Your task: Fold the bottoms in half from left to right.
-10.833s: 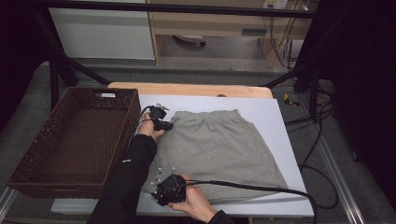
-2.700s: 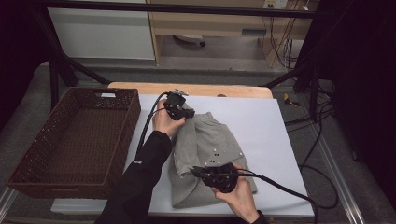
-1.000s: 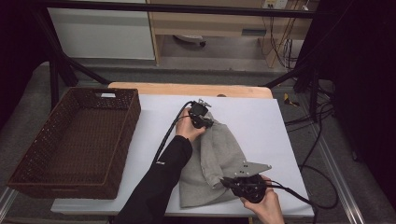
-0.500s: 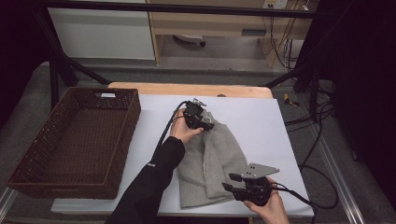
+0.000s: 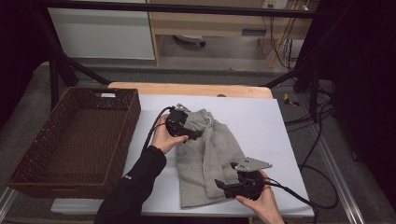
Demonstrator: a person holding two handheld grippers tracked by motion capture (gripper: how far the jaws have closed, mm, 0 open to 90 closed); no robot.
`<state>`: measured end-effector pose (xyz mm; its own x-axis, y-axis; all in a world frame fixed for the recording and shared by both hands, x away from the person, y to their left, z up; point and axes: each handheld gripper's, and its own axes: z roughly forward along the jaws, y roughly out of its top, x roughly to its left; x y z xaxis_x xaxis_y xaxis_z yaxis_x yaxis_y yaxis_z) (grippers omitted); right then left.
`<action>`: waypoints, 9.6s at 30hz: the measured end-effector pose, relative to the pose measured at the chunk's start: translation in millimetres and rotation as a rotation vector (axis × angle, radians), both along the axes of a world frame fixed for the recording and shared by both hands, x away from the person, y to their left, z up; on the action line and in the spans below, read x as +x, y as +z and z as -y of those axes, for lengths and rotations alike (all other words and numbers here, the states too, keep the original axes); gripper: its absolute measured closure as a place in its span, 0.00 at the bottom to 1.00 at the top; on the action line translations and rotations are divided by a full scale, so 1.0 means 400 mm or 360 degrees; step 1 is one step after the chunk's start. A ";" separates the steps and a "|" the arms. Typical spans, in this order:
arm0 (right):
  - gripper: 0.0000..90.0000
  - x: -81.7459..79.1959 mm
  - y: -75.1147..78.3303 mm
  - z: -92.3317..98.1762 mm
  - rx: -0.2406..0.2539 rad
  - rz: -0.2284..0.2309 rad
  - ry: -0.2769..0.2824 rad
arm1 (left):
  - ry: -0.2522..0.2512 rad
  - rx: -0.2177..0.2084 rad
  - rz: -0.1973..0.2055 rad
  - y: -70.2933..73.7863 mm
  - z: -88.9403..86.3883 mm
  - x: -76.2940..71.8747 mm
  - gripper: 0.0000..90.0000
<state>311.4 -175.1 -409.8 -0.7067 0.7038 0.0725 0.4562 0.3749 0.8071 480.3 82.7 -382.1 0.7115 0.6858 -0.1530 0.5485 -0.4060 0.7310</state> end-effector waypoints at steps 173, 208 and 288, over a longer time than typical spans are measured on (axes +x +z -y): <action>0.60 -0.016 -0.036 0.190 -0.0035 -0.0065 -0.0334 | -0.0158 -0.0055 -0.0254 -0.151 -0.072 -0.388 0.76; 0.90 0.024 -0.097 0.096 0.0008 -0.0366 -0.0257 | -0.0191 0.0127 -0.0280 -0.120 -0.172 -0.411 0.99; 0.04 0.087 -0.043 0.130 0.0098 -0.0053 -0.0258 | -0.0048 -0.0011 -0.0078 -0.048 -0.128 -0.146 0.12</action>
